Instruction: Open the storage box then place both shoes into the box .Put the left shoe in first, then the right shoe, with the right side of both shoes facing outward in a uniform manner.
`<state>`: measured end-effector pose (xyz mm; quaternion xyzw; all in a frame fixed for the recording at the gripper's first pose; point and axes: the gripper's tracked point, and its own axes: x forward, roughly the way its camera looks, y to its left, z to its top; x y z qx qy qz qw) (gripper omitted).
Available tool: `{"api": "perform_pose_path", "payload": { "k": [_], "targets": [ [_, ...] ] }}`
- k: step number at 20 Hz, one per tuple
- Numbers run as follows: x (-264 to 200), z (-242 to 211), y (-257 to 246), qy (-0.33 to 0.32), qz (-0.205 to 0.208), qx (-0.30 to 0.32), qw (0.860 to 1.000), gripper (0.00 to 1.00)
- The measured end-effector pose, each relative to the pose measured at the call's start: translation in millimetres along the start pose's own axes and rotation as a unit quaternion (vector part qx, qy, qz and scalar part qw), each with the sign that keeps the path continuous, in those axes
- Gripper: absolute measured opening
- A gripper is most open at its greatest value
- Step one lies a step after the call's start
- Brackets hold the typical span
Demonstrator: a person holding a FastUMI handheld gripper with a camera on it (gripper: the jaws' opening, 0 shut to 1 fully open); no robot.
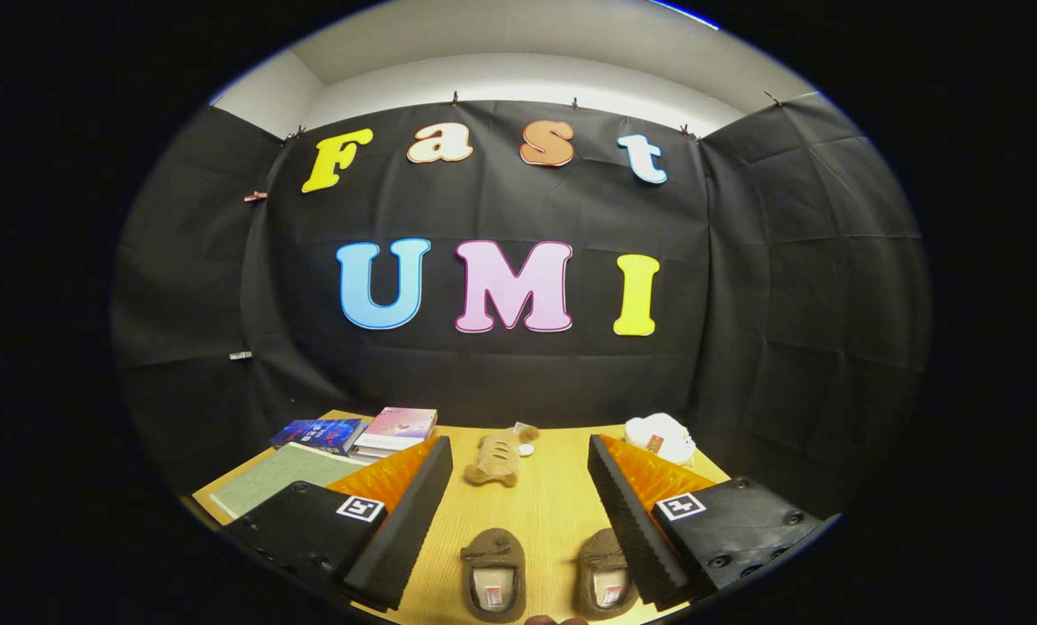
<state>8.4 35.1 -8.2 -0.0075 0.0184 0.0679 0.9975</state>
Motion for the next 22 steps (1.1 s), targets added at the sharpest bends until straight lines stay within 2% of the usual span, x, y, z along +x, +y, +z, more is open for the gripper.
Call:
{"api": "perform_pose_path", "payload": {
  "k": [8, 14, 18, 22],
  "targets": [
    [7, -22, 22, 0.037, 0.045, 0.005, 0.998, 0.97],
    [20, -53, 61, 0.083, 0.113, 0.039, 0.989, 0.98],
    [25, -79, 105, 0.121, 0.187, 0.069, 0.972, 0.99],
    [17, -107, 152, 0.176, 0.269, 0.102, 0.941, 0.99]
  ]
}}
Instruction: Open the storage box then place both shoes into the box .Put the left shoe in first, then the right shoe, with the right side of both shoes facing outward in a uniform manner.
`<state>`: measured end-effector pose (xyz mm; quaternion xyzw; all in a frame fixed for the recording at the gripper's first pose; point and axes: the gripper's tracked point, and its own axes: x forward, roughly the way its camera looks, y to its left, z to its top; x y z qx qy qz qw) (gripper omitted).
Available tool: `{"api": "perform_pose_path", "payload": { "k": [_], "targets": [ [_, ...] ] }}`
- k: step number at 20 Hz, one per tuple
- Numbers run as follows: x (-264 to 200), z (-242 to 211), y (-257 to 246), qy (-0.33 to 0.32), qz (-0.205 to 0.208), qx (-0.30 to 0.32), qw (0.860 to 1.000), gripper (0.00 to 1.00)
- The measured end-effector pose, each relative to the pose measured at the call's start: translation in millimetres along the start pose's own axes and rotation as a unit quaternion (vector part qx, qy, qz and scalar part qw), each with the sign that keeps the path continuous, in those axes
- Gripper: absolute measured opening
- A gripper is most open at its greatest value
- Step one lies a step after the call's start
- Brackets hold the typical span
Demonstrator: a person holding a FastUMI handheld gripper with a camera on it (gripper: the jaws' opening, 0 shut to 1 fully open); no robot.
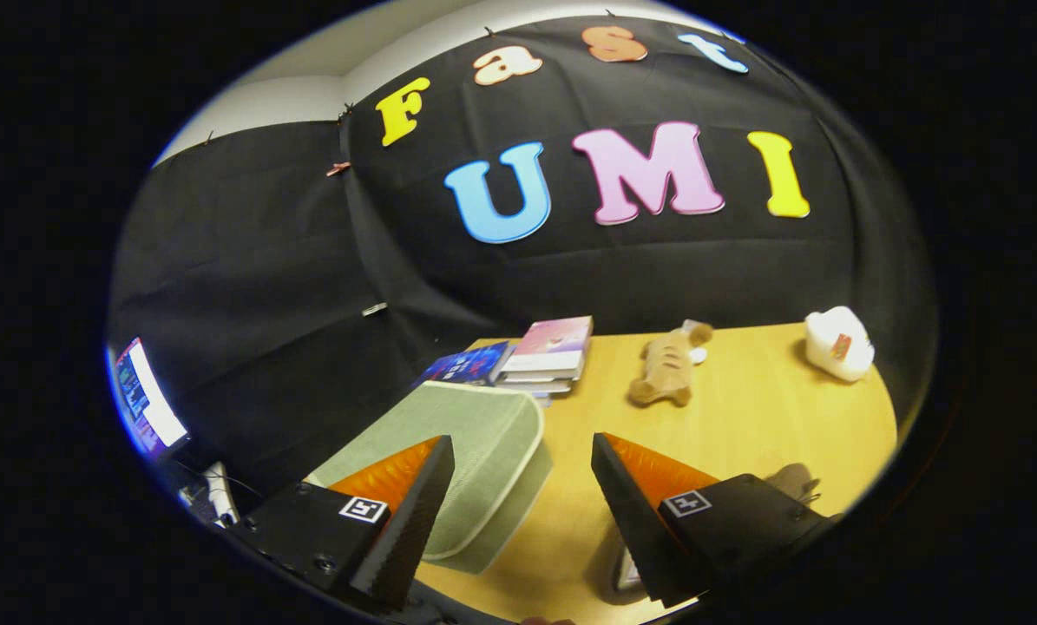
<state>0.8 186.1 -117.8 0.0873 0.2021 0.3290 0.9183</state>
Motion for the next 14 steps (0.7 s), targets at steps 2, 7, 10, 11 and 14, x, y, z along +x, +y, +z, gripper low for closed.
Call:
{"api": "perform_pose_path", "payload": {
  "k": [2, 7, 10, 11, 14],
  "targets": [
    [11, -17, 11, 0.029, 0.033, 0.018, 0.999, 0.99],
    [31, -67, 17, 0.098, 0.079, 0.085, 0.988, 0.99],
    [40, -88, 14, 0.132, 0.099, 0.155, 0.974, 0.99],
    [41, -92, 17, 0.137, 0.111, 0.182, 0.967, 0.99],
    [45, -100, 28, 0.158, 0.145, 0.261, 0.941, 0.99]
  ]
}}
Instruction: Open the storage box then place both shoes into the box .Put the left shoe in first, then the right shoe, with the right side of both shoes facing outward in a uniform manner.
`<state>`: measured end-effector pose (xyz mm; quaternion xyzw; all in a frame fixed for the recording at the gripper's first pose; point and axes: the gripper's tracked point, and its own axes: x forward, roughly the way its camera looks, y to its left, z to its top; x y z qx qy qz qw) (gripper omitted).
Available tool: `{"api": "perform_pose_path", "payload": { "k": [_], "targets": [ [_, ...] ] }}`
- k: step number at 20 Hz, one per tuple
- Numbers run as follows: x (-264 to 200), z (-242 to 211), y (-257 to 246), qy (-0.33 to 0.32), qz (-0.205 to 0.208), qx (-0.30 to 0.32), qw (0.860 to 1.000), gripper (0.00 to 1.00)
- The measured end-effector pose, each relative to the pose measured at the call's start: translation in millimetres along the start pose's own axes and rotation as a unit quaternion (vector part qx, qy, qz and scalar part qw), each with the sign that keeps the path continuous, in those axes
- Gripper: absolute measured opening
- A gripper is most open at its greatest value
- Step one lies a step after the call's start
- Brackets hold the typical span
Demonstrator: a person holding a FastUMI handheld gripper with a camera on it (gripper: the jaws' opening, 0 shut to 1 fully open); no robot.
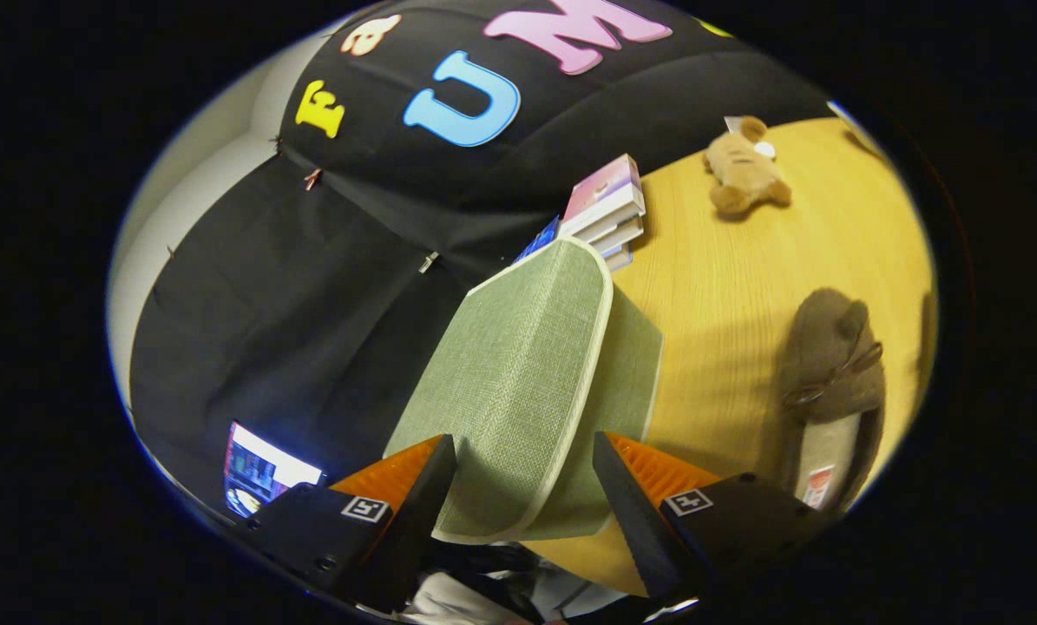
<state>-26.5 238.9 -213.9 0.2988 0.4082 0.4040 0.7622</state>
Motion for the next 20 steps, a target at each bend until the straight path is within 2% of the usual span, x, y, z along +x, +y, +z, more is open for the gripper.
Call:
{"api": "perform_pose_path", "payload": {
  "k": [4, 9, 15, 20],
  "targets": [
    [7, -10, 3, 0.031, 0.049, 0.089, 0.994, 0.98],
    [9, -14, 15, 0.042, 0.089, 0.186, 0.978, 0.97],
    [-15, 0, 27, 0.028, 0.106, 0.219, 0.969, 0.96],
    [-34, 13, 50, 0.025, 0.142, 0.243, 0.959, 0.96]
  ]
}}
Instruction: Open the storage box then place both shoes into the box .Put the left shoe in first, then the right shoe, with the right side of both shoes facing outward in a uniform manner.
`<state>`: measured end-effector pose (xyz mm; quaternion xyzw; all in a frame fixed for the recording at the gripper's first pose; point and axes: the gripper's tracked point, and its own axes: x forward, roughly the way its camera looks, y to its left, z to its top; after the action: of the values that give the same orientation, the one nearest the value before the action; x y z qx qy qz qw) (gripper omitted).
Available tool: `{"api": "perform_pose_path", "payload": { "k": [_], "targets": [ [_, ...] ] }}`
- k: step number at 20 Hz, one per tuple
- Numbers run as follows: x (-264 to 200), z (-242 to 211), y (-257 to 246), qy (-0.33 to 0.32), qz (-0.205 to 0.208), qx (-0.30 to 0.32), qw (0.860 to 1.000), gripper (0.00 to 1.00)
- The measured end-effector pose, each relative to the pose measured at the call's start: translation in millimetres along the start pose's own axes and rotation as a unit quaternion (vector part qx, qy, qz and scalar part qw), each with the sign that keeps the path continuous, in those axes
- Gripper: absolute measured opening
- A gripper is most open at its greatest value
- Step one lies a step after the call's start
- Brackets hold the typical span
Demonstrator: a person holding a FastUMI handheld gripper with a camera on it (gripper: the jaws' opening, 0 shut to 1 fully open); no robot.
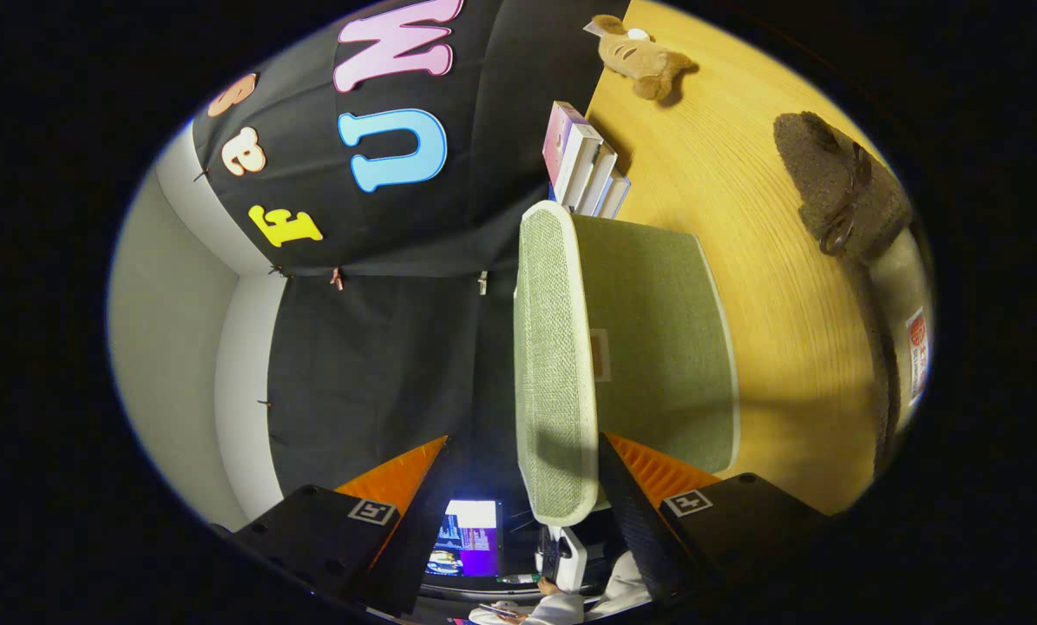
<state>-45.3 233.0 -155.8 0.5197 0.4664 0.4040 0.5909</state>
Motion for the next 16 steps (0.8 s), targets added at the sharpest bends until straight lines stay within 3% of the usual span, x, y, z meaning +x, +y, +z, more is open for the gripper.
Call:
{"api": "perform_pose_path", "payload": {
  "k": [2, 5, 6, 10, 11, 13, 16],
  "targets": [
    [6, -4, 7, 0.010, 0.008, 0.005, 1.000, 0.95],
    [15, -7, 11, 0.018, 0.002, 0.024, 1.000, 0.67],
    [16, -8, 9, 0.020, -0.008, 0.022, 1.000, 0.66],
    [24, -8, -6, 0.022, -0.052, 0.017, 0.998, 0.18],
    [18, -6, -6, 0.021, -0.057, 0.020, 0.998, 0.17],
    [21, -8, 0, 0.023, -0.055, 0.015, 0.998, 0.08],
    [22, -5, 12, 0.019, -0.064, 0.006, 0.998, 0.05]
  ]
}}
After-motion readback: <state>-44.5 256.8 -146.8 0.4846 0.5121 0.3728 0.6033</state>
